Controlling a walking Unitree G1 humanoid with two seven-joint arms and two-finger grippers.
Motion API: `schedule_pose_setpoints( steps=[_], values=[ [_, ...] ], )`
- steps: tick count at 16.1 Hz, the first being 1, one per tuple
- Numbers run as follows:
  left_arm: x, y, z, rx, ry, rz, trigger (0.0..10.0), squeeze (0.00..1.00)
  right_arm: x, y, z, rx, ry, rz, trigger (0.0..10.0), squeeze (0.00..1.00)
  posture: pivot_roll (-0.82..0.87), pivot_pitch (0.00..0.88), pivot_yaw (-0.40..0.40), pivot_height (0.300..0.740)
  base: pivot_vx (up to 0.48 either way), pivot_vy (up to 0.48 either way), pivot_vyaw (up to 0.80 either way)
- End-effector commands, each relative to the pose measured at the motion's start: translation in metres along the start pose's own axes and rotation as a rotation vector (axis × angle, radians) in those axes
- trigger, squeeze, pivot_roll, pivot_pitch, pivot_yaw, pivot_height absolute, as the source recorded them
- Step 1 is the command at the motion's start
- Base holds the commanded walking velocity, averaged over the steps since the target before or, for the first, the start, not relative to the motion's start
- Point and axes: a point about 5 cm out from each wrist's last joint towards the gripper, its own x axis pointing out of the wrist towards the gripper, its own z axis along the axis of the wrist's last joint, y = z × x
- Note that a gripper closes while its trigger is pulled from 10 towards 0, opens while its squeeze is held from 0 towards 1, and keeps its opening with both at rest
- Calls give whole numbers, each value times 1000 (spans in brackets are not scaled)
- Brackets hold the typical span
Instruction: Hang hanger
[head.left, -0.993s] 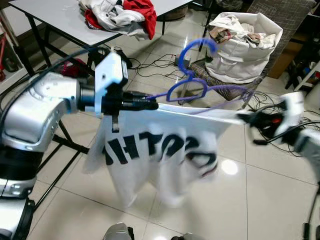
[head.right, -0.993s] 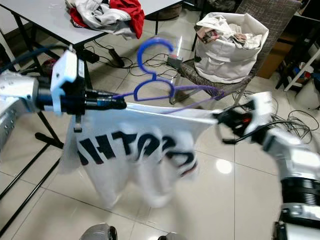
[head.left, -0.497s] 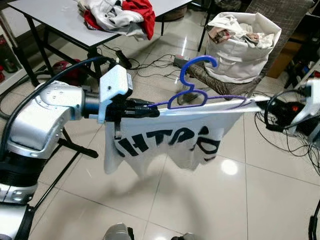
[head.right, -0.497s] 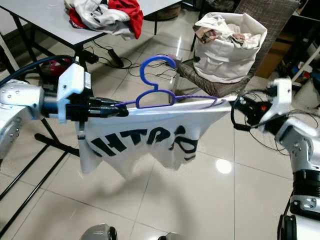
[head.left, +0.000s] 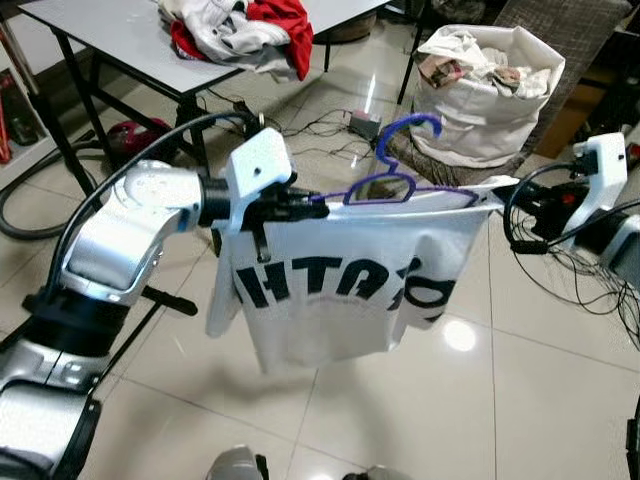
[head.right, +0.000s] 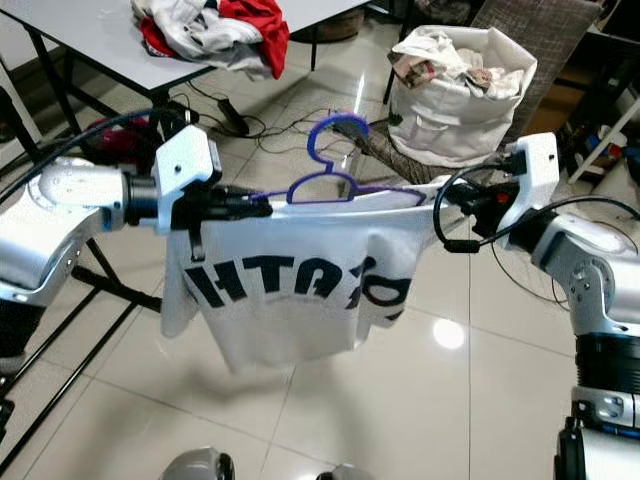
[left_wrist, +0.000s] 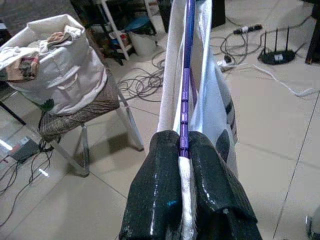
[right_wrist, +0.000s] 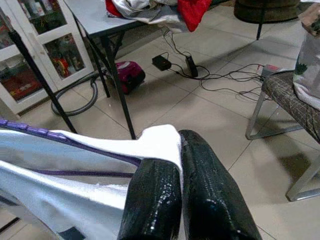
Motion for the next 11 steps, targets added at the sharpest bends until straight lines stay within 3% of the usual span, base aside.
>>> schedule_pose_setpoints(
  steps=[1, 3, 5, 10, 11],
  values=[
    [11, -3, 2, 20, 31, -17, 10000, 0, 1, 6, 8, -23, -14, 5, 0, 0, -33, 23, -73, 740, 0, 0, 0],
    [19, -5, -3, 16, 60, -19, 10000, 0, 4, 11, 9, -39, -9, 20, 0, 0, -36, 21, -73, 740, 0, 0, 0],
    [25, -16, -5, 24, 74, -102, 10000, 0, 3, 10, 12, -49, -14, 12, 0, 0, -40, 16, -67, 740, 0, 0, 0],
    [28, -2, -24, 10, 220, 31, 10000, 0, 3, 13, 21, -81, -30, -1, 0, 0, -41, 14, -63, 740, 0, 0, 0],
    [29, 2, -24, 0, 213, 64, 10000, 0, 3, 14, 22, -86, -32, -3, 0, 0, -41, 16, -63, 740, 0, 0, 0]
  ],
)
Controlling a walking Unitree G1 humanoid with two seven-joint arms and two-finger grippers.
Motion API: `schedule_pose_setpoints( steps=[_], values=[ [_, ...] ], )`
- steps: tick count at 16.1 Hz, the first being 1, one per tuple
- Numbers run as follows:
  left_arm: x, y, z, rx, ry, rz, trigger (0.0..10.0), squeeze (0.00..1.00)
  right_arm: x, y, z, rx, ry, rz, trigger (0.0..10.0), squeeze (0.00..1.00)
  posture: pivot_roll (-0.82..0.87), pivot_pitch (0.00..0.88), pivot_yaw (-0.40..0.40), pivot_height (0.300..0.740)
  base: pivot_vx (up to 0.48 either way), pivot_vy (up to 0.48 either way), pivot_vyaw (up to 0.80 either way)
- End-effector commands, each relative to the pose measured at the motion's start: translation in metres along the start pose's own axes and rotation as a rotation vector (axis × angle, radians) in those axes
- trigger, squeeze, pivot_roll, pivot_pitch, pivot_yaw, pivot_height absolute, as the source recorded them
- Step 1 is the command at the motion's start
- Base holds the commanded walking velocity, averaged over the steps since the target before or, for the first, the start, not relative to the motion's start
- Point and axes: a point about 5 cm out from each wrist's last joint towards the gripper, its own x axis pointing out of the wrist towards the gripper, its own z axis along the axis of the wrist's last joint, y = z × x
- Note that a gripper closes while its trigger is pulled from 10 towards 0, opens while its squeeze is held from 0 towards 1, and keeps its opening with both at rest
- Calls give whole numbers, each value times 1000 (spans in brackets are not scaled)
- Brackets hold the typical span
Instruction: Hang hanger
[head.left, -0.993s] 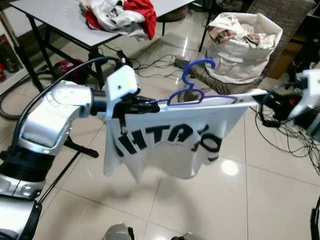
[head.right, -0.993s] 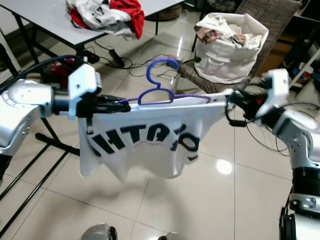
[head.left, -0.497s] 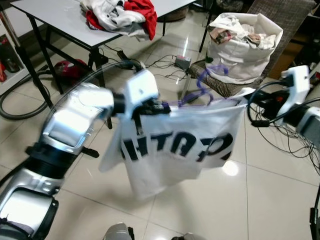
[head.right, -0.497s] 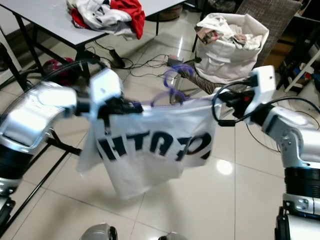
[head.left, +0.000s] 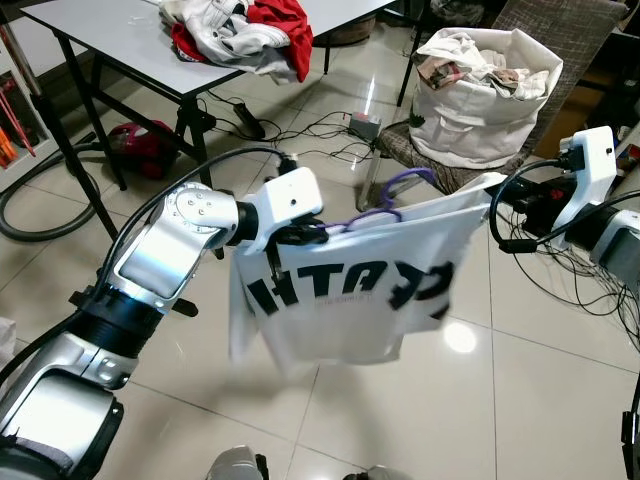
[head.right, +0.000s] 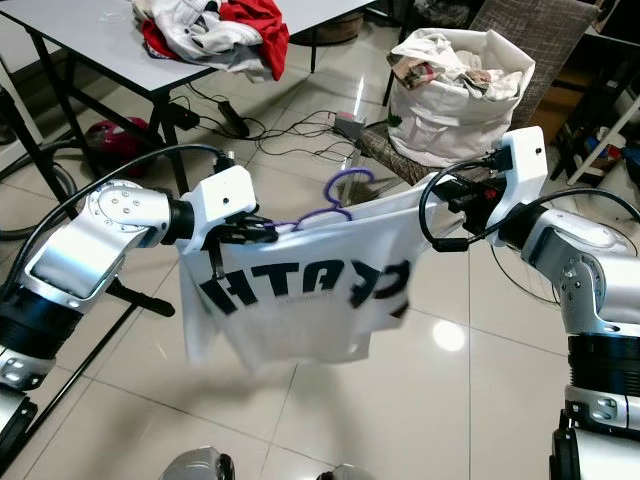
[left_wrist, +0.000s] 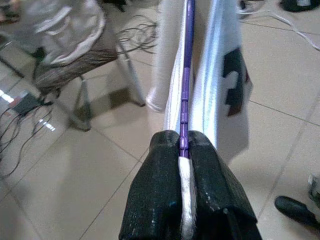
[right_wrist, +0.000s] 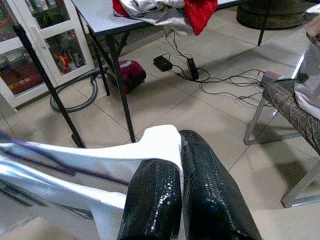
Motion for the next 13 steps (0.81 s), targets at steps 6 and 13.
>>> schedule_pose_setpoints(
  steps=[6, 13],
  values=[
    [-21, 9, 39, -41, -269, -58, 10000, 0, -1, 18, -7, -68, 32, 5, 0, 0, -33, 25, -59, 740, 0, 0, 0],
    [-25, 26, 35, -23, -214, 26, 10000, 0, 2, 43, -14, -59, 17, 73, 0, 0, -36, 27, -54, 740, 0, 0, 0]
  ],
)
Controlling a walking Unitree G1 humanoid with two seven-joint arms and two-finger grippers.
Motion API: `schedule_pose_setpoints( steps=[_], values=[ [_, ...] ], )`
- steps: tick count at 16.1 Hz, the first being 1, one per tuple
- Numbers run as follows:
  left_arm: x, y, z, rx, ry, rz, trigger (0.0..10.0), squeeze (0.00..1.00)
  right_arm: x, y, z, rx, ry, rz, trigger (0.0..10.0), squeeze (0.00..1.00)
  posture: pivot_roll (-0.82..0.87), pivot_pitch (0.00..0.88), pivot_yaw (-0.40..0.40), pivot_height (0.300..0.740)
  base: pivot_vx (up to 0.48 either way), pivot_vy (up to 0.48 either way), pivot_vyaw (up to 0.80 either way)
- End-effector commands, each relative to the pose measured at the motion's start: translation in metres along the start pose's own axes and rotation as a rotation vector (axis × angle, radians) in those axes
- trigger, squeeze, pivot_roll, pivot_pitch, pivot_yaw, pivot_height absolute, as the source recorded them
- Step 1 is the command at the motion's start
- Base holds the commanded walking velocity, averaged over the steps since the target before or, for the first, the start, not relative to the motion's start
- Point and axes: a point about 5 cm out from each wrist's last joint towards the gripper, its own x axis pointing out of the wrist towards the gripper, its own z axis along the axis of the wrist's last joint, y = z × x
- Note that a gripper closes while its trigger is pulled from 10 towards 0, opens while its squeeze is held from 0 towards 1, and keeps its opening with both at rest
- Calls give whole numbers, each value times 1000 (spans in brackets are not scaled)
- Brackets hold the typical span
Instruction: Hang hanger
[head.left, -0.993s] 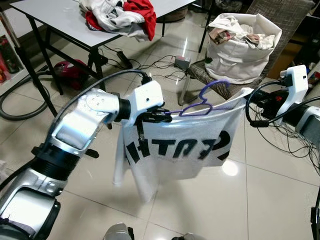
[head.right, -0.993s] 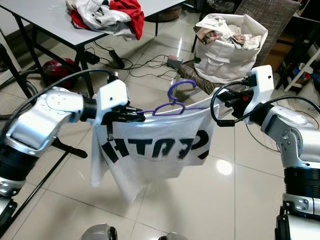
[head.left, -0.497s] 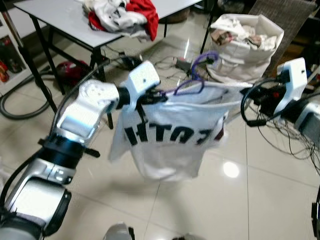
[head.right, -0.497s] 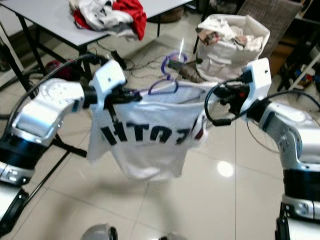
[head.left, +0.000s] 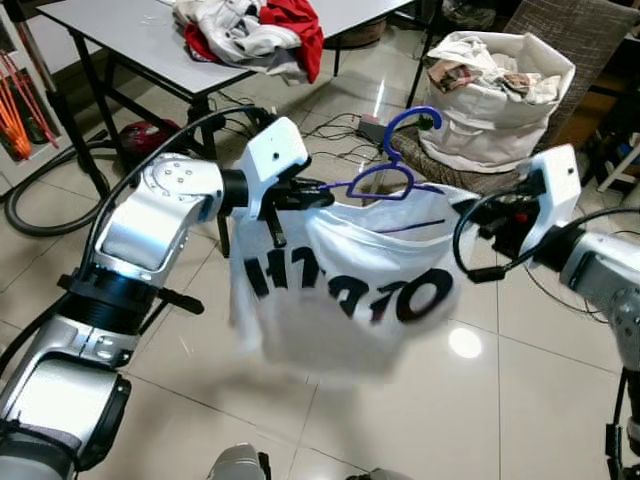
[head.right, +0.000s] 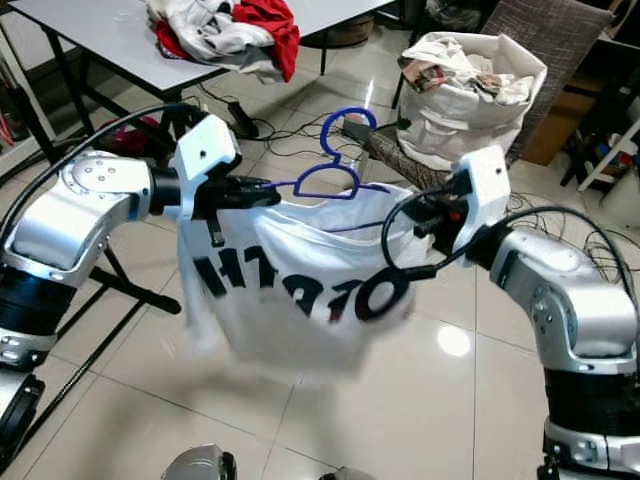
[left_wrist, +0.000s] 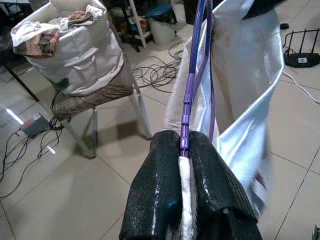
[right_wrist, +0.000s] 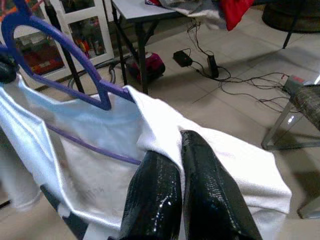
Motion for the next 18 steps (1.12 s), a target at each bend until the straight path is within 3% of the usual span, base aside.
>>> schedule_pose_setpoints(
  steps=[1, 5, 12, 15, 18],
  values=[
    [-2, 2, 15, 34, -39, -25, 10000, 0, -2, 3, 5, -17, -9, 6, 0, 0, -38, 27, -54, 740, 0, 0, 0],
    [-4, -12, 8, 66, 1, -170, 10000, 0, -4, -2, 18, -51, -28, -14, 0, 0, -39, 27, -55, 740, 0, 0, 0],
    [-11, -17, 7, 66, 16, -255, 10000, 0, -8, -12, 29, -98, -23, -33, 0, 0, -34, 28, -56, 740, 0, 0, 0],
    [-3, -14, 7, 60, 32, -217, 10000, 0, -1, 2, 26, -89, -23, 21, 0, 0, -31, 27, -53, 740, 0, 0, 0],
    [4, 2, 8, 21, 53, -56, 10000, 0, 2, 16, 23, -81, -16, 86, 0, 0, -31, 24, -51, 740, 0, 0, 0]
  ],
)
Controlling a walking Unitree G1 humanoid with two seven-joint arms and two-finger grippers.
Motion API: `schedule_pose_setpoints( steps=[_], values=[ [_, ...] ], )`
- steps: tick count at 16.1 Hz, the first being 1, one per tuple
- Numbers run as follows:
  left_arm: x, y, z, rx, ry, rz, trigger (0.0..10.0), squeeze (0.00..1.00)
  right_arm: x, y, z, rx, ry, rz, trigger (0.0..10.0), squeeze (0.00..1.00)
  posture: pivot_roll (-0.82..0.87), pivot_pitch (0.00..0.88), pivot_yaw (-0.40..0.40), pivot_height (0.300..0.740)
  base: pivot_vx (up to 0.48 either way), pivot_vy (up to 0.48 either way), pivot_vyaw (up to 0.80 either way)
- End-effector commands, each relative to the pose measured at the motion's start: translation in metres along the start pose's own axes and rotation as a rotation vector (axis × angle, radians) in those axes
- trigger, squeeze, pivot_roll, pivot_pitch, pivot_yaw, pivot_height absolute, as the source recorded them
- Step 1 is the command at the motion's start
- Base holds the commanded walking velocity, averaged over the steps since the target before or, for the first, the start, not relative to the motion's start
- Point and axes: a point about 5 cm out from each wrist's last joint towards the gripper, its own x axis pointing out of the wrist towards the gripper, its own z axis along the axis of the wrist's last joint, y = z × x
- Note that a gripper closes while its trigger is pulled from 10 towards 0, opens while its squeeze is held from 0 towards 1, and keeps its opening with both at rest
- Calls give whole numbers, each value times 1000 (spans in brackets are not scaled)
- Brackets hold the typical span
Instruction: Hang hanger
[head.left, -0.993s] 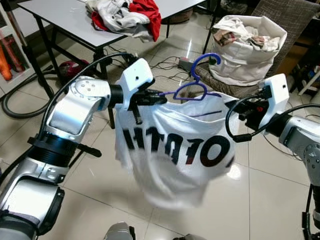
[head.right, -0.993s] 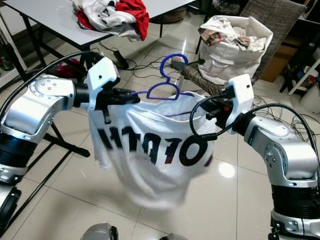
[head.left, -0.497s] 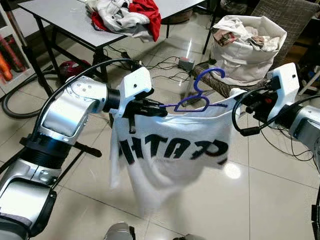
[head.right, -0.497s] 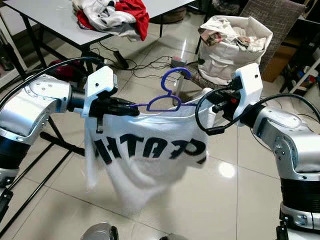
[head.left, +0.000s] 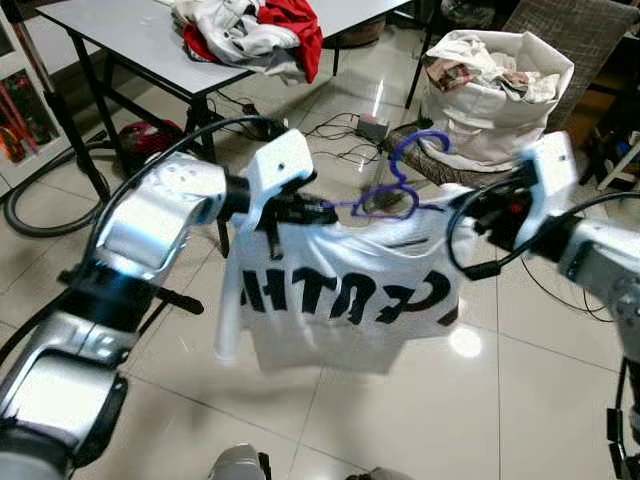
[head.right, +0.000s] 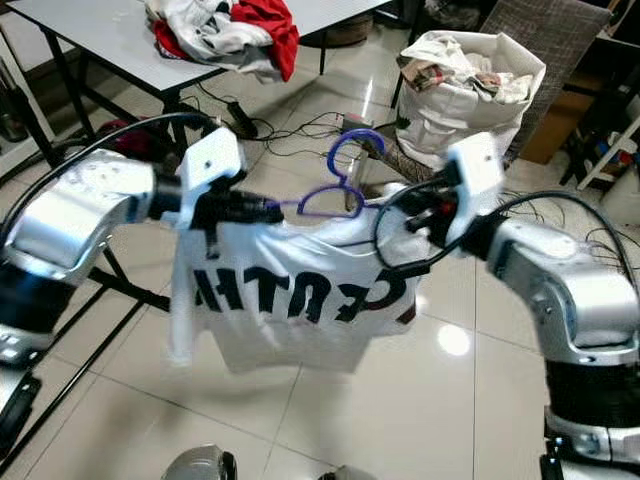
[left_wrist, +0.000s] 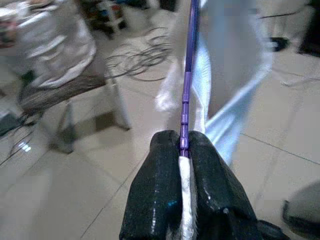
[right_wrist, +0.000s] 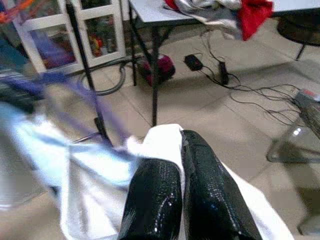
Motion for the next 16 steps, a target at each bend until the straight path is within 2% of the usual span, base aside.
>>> schedule_pose_setpoints(
  steps=[1, 2, 4, 7, 8, 9, 10, 13, 16],
  values=[
    [-5, 14, 9, 15, -8, 101, 10000, 0, -2, 5, 4, -8, -12, 18, 0, 0, -34, 22, -49, 740, 0, 0, 0],
    [-8, 18, 11, 11, -19, 122, 10000, 0, -3, 5, 2, -4, -11, 12, 0, 0, -37, 20, -47, 740, 0, 0, 0],
    [-10, 16, 14, 8, -42, 90, 10000, 0, -5, 4, 0, -2, -2, 2, 0, 0, -37, 16, -49, 740, 0, 0, 0],
    [-10, 20, 12, 5, -41, 121, 10000, 0, -5, 4, 0, -21, 7, -13, 0, 0, -38, 9, -51, 740, 0, 0, 0],
    [-11, 20, 15, 13, -63, 108, 10000, 0, -5, 1, 0, -11, 6, -34, 10000, 0, -37, 7, -51, 740, 0, 0, 0],
    [-12, 18, 17, 32, -70, 83, 10000, 0, -5, 0, 2, 11, -5, -37, 10000, 200, -37, 7, -51, 740, 0, 0, 0],
    [-12, 16, 17, 37, -71, 68, 10000, 0, -5, -1, 3, 15, -10, -40, 10000, 1000, -36, 6, -51, 740, 0, 0, 0],
    [-14, 16, 19, 31, -95, 63, 10000, 0, -8, -3, 8, 14, -25, -26, 10000, 1000, -36, 7, -51, 740, 0, 0, 0],
    [-18, 27, 28, 23, -148, 130, 10000, 0, -13, -1, 10, 0, -18, 13, 10000, 1000, -38, 12, -52, 740, 0, 0, 0]
  ],
)
